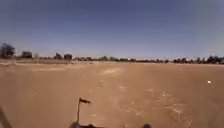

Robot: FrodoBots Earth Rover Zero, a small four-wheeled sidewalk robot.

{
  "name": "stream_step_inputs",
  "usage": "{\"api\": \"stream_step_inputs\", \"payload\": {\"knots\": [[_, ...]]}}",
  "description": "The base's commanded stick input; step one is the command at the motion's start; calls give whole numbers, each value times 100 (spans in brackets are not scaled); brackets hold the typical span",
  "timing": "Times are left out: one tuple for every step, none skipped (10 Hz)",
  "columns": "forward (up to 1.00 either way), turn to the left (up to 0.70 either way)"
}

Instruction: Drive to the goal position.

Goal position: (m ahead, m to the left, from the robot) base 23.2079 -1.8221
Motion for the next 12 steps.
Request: {"api": "stream_step_inputs", "payload": {"knots": [[70, 0], [70, 0], [70, 0], [70, 0], [70, 0], [70, 0], [70, 0], [70, 0], [70, 0], [70, 0], [70, 0], [70, 0]]}}
